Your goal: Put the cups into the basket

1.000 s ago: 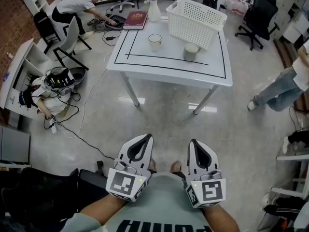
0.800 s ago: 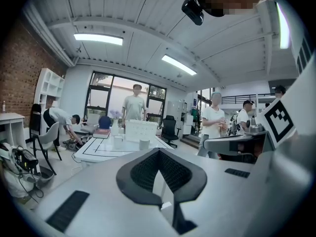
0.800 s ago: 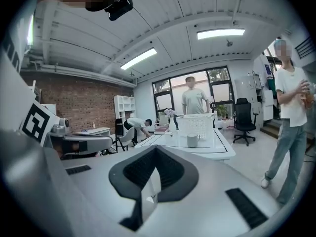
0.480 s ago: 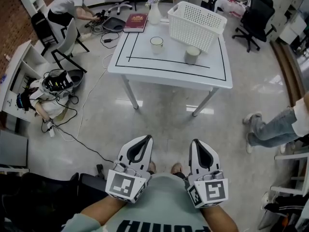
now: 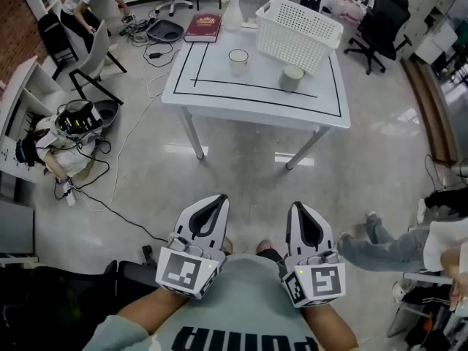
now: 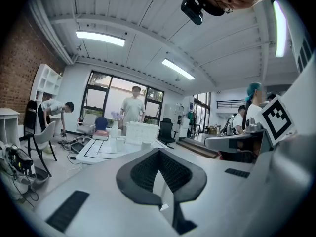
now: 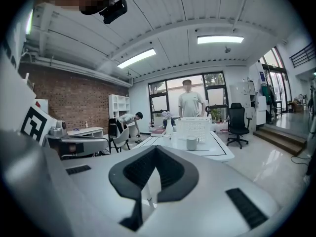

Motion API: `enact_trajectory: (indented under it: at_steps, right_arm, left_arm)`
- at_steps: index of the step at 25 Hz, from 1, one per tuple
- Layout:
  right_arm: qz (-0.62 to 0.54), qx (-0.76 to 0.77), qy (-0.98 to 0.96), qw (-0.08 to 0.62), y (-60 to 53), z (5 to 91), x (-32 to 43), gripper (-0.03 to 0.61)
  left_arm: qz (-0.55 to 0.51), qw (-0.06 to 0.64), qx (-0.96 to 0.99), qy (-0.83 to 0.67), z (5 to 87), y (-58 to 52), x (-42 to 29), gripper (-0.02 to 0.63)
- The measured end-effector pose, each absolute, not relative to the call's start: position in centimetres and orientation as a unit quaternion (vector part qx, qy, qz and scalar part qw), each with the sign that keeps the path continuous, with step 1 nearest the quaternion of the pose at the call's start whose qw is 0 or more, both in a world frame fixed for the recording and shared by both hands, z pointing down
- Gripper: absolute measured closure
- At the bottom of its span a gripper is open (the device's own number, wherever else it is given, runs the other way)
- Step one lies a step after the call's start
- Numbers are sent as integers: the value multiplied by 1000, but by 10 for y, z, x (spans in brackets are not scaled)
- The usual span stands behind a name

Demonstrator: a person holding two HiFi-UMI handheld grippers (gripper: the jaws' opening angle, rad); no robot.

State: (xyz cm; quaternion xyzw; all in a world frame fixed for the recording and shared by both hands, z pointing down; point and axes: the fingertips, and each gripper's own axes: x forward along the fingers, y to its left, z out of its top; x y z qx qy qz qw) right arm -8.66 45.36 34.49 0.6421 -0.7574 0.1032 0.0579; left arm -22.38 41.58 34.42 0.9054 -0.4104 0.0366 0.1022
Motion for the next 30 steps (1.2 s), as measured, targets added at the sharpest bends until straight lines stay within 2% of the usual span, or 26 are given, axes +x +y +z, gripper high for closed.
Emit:
enact_trajectory:
  at_steps: [30]
  right_arm:
    - [111,636,-762,60,428,351,-84,566]
  left_arm:
    - [37,107,904,-413,348,393,-219,611]
